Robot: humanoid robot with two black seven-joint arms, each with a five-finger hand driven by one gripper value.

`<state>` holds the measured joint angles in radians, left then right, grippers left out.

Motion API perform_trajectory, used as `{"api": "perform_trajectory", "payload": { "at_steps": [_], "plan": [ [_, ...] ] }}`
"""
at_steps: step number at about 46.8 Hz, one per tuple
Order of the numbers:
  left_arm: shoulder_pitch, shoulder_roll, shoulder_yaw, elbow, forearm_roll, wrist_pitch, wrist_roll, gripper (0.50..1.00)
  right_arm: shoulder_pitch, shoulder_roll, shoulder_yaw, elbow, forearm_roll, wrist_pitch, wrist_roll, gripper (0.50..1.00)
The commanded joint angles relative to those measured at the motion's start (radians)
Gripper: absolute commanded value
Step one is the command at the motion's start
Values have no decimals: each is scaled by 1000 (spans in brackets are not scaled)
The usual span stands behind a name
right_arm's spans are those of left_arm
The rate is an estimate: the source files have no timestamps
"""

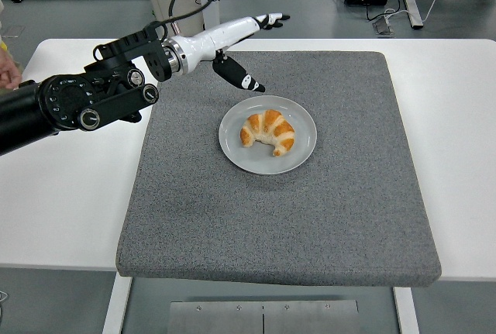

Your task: Place the bread on the plate

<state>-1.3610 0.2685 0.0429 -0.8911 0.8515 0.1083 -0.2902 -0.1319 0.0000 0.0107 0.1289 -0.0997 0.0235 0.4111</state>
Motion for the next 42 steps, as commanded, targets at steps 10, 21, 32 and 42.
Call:
{"api": "perform_trajectory", "payload": {
  "at_steps": [10,21,32,42],
  "plan": [
    [-33,44,-104,0,-190,-18,40,969,0,0,0,0,0,1,0,1000],
    [-35,107,-199,3,-419,-87,114,969,0,0,0,0,0,1,0,1000],
    [6,127,-304,24,-499,-87,134,969,0,0,0,0,0,1,0,1000],
    [80,107,-391,106,-546,-96,123,969,0,0,0,1,0,-1,0,1000]
  ]
}}
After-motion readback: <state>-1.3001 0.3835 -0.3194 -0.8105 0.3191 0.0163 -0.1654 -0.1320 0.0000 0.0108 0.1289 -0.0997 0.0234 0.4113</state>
